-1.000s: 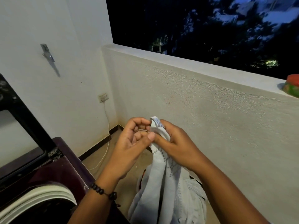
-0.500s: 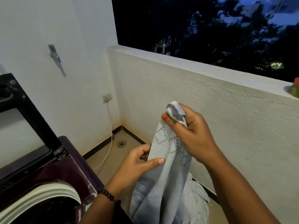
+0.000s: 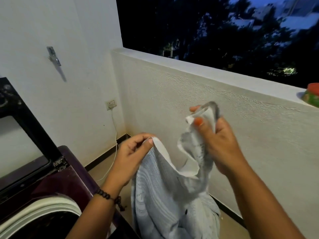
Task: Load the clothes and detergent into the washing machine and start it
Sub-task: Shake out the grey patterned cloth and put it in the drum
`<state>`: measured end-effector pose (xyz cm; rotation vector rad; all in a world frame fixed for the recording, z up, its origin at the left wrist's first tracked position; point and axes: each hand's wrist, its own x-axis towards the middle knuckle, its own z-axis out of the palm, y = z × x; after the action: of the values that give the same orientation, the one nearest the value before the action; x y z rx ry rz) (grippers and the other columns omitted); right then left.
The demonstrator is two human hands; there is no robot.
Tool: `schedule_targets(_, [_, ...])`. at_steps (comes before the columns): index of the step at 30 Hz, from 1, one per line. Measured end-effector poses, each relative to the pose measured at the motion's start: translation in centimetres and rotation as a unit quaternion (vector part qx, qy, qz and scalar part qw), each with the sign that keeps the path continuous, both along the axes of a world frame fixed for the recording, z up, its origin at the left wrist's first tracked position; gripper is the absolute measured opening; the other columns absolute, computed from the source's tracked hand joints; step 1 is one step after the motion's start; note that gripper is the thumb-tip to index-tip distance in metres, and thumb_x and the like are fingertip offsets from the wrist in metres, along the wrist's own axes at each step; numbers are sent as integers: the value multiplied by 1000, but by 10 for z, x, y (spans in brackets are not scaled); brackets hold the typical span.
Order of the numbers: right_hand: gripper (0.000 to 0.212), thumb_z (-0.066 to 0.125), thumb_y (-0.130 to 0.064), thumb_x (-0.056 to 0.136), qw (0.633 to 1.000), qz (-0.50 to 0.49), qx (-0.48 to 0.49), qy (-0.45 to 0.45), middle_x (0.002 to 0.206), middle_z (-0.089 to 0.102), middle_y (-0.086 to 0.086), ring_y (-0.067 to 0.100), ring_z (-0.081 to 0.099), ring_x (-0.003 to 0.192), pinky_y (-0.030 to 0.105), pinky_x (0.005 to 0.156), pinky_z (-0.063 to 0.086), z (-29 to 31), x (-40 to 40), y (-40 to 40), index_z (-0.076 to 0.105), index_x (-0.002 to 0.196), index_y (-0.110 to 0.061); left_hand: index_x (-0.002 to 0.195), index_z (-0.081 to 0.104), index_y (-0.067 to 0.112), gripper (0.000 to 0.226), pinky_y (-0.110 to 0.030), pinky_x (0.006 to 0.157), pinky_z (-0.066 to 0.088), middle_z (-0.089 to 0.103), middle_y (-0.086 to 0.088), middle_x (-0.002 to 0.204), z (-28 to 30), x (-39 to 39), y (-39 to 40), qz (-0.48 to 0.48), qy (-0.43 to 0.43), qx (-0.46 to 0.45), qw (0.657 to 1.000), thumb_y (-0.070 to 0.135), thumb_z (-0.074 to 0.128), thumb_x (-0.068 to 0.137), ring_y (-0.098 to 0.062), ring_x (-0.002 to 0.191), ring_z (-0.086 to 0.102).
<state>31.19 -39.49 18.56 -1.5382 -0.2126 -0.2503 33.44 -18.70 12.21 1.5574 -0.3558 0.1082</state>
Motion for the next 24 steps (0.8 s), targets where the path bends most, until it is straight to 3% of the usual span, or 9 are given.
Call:
schedule_targets(3, [68, 87, -35, 61, 984, 107, -128, 60, 105, 65, -8, 6, 68, 86, 28, 73, 59, -27, 1, 16, 54, 120, -40, 93, 75, 20, 19, -25, 80, 55, 75, -2, 94, 24, 0, -12, -41, -43, 1, 998, 32, 63, 84, -16, 89, 69])
schedule_targets(6, [47, 85, -30, 70, 966, 137, -209, 69, 102, 69, -3, 9, 68, 91, 33, 80, 58, -44, 0, 26, 63, 111, -27, 91, 72, 14, 11, -25, 73, 55, 73, -1, 88, 33, 1, -17, -23, -74, -1, 997, 22, 72, 84, -16, 81, 68])
schedule_targets(9, [13, 74, -15, 83, 984, 111, -129, 42, 93, 72, 8, 14, 69, 84, 31, 75, 56, -41, 2, 25, 71, 96, -15, 88, 69, 23, 14, -21, 64, 52, 66, 1, 81, 27, 3, -12, -3, -64, -19, 998, 29, 78, 78, -12, 72, 60])
schedule_targets(12, [14, 68, -14, 83, 992, 109, -63, 13, 95, 72, 10, 17, 69, 88, 29, 78, 56, -25, 1, 16, 73, 96, -17, 90, 69, 32, 22, -26, 67, 50, 65, 5, 83, 14, -1, -7, -49, -39, 11, 998, 38, 77, 70, -12, 72, 57])
schedule_targets(16, [20, 64, -13, 85, 994, 105, -5, -26, 81, 73, -7, 8, 69, 80, 21, 69, 54, 3, -4, 8, 76, 82, -29, 99, 73, 37, 28, -28, 77, 57, 74, 7, 102, -11, -12, -13, -93, -15, 25, 995, 25, 79, 74, -14, 94, 70])
schedule_targets(19, [25, 62, -14, 84, 995, 85, 15, -58, 78, 72, -9, 8, 68, 78, 23, 71, 56, 25, -9, 2, 75, 78, -35, 99, 76, 25, 24, -40, 80, 58, 74, -4, 103, -37, -10, -14, -68, 26, 47, 996, 34, 76, 77, -23, 96, 70])
schedule_targets(21, [20, 65, -20, 84, 994, 69, 33, -72, 74, 70, -11, 6, 67, 74, 21, 68, 55, 39, -16, -3, 74, 74, -35, 95, 75, 15, 42, -47, 76, 56, 73, -10, 94, -51, -10, -10, -47, 36, 106, 993, 51, 74, 75, -25, 87, 69])
schedule_targets(22, [18, 61, -25, 80, 994, 55, 48, -80, 72, 70, -12, 5, 66, 72, 20, 66, 55, 45, -19, -6, 74, 72, -35, 92, 74, 13, 46, -45, 73, 54, 72, -9, 90, -58, -10, -8, -41, 40, 145, 988, 56, 72, 76, -21, 82, 67])
schedule_targets(24, [13, 61, -32, 70, 990, 10, 101, -100, 71, 70, -13, 3, 67, 71, 19, 65, 55, 55, -25, -9, 74, 70, -35, 88, 73, 18, 27, -30, 71, 54, 72, 1, 88, -71, -10, 0, -40, 54, 190, 980, 44, 67, 84, -11, 79, 66])
